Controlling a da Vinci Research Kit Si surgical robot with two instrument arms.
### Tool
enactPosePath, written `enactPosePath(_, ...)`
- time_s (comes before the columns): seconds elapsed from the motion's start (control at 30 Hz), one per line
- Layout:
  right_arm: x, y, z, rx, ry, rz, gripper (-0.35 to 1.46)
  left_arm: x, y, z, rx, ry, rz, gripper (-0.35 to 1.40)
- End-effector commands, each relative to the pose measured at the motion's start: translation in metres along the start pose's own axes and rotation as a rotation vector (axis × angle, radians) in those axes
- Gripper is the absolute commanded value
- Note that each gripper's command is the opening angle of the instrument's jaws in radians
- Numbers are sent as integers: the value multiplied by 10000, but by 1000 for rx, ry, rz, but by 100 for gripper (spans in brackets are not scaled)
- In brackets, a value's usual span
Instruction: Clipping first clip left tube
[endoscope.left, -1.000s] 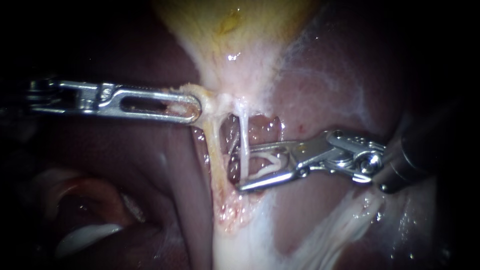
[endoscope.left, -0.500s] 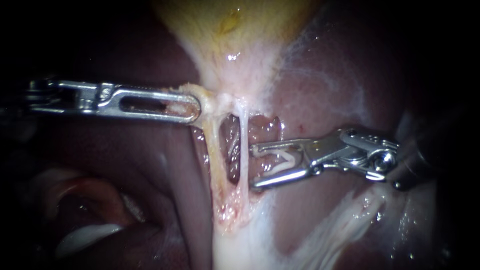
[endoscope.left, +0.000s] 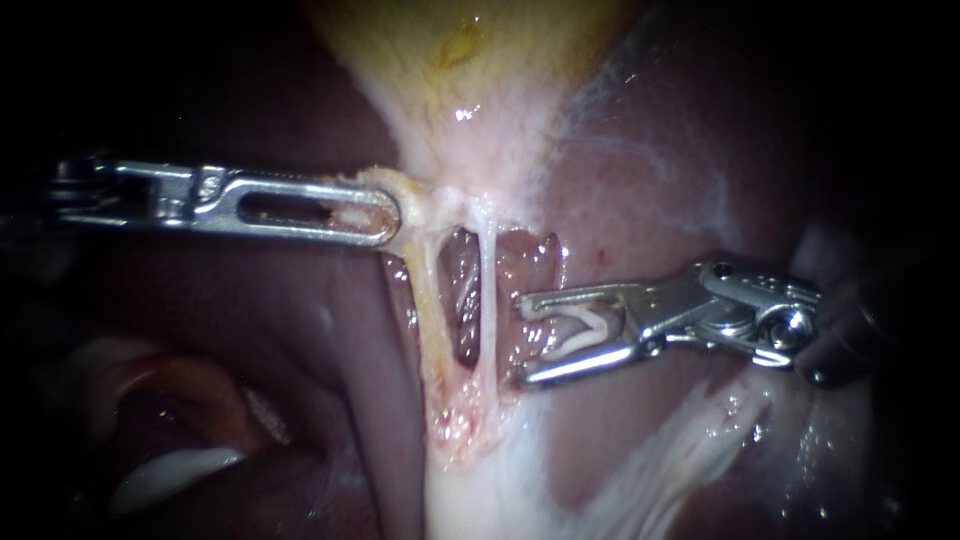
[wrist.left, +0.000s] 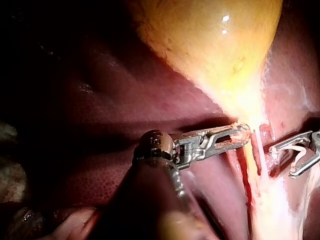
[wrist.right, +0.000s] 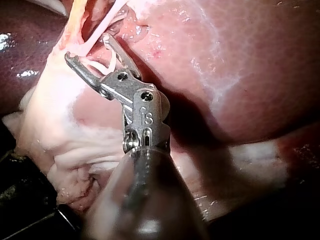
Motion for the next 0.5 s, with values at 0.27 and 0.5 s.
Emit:
enactPosePath(0.27,3,-7,7,-5,1,-22,50,0,0,0,-1,-1,0,-35)
enactPosePath(0.5,13,-16,9,-5,2,-52,50,0,0,0,-1,-1,0,-35)
